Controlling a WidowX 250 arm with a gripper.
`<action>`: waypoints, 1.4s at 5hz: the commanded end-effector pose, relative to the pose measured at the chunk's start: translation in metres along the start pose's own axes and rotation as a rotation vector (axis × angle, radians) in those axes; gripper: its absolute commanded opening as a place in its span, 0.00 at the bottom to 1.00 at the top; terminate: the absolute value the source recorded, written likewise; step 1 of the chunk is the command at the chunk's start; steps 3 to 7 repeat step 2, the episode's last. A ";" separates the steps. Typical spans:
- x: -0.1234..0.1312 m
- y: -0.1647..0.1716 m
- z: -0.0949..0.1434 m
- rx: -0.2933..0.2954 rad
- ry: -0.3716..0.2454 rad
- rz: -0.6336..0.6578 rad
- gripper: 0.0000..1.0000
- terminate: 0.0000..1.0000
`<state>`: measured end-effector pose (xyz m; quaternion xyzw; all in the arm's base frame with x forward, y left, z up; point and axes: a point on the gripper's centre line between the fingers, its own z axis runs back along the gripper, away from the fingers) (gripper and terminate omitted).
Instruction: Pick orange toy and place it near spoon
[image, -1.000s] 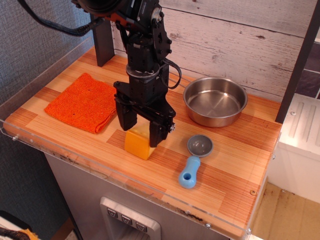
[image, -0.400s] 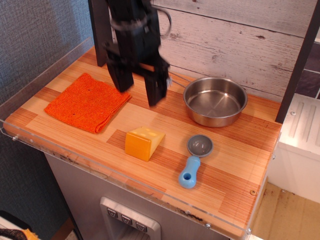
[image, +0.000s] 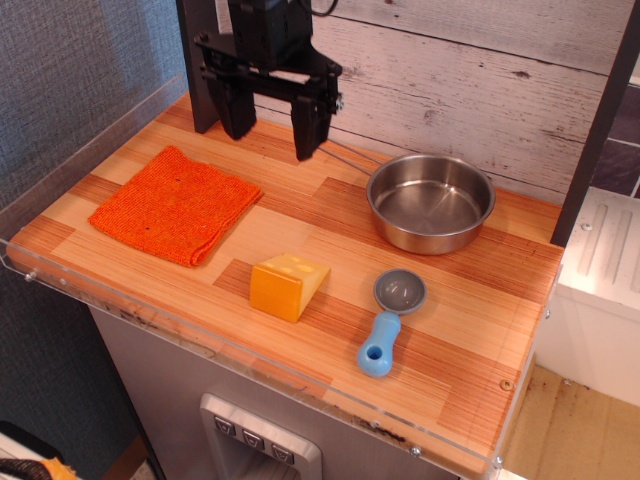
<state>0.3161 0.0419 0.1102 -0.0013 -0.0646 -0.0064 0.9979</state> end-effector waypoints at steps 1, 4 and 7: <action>0.006 0.005 0.015 0.013 -0.026 0.003 1.00 0.00; 0.006 0.005 0.015 0.013 -0.026 0.003 1.00 1.00; 0.006 0.005 0.015 0.013 -0.026 0.003 1.00 1.00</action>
